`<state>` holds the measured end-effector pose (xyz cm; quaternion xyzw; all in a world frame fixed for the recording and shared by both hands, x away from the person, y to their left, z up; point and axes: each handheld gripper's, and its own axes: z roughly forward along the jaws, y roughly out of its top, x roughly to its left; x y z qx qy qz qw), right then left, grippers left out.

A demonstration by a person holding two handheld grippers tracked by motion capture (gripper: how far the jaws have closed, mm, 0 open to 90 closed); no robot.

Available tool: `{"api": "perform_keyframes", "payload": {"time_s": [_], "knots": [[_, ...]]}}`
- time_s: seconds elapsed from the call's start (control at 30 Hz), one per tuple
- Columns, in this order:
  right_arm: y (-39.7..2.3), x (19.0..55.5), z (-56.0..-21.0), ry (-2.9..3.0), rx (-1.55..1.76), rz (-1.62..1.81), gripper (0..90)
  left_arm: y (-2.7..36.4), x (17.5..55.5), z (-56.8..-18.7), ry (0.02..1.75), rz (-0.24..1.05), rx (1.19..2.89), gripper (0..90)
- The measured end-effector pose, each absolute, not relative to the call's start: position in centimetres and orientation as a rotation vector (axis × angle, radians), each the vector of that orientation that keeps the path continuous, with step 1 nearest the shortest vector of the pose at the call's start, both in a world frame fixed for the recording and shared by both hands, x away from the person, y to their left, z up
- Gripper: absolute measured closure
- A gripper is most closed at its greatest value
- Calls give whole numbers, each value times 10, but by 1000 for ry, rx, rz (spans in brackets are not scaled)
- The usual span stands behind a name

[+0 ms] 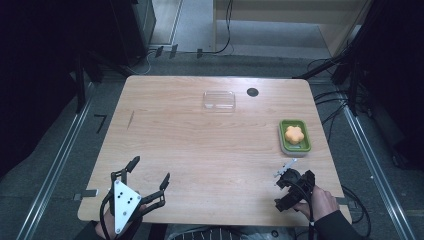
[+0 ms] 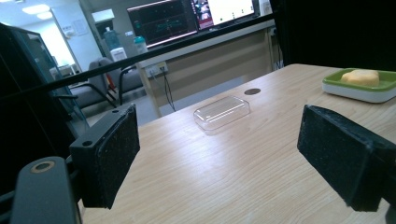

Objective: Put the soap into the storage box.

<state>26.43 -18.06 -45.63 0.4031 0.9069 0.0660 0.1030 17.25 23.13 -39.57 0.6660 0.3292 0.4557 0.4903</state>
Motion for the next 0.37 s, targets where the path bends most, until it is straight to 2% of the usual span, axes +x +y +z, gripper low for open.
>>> {"api": "perform_keyframes", "payload": {"time_s": [0.37], "knots": [[-187, 259, -460, 2692, 1193, 203, 58, 230, 173, -395, 795, 1108, 1628, 130]]}}
